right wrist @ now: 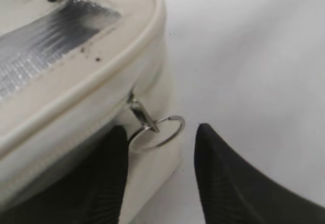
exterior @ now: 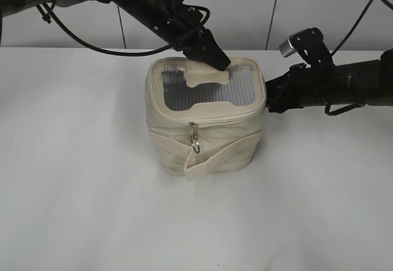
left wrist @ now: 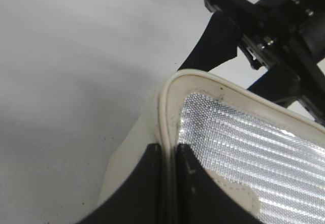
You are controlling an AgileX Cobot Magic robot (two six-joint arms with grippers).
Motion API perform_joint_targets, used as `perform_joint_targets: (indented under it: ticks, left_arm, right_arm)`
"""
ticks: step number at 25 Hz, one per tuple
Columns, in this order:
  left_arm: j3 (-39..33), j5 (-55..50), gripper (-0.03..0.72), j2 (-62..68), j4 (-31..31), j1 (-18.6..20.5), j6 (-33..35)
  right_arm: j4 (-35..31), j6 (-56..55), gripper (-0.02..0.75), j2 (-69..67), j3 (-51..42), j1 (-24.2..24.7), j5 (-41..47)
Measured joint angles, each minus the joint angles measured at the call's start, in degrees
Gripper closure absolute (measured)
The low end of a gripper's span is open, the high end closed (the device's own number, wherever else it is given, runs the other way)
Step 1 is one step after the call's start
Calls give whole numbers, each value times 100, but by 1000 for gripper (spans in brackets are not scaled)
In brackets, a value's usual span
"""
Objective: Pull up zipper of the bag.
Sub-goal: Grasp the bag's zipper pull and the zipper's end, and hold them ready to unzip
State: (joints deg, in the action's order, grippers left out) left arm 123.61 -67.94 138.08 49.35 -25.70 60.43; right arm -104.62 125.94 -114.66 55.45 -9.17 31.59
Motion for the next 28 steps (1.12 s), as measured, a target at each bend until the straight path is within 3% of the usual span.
perform_joint_targets:
  ticks: [3,5,7,12,22,25,28]
  left_arm:
    - [5,0,640,0,0,4,-4]
    - [9,6,640,0,-12,7,-4]
    - [9,11,641,0,-25,7,-4]
    - [16,6,641,0,-19,1,-93]
    - [17,53,642,0,-19,-24,-497]
    - [17,33,642,0,10,-79,-753]
    - [17,44,643,0,1,-126,-988]
  right_arm:
    - [12,-140,500,-169,252,-39,47]
    - [49,-162,658,-212,324,-40,101]
    - [99,-427,717,-220,343,-40,106]
    - [396,-1178,729,122,2,-29,-50]
    - [329,-1859,729,2154,-2160,-20,-292]
    - [342,-2189,729,2632,-2595,-242,-192]
    - [305,-2463,729,2787,-2704,-786,-299]
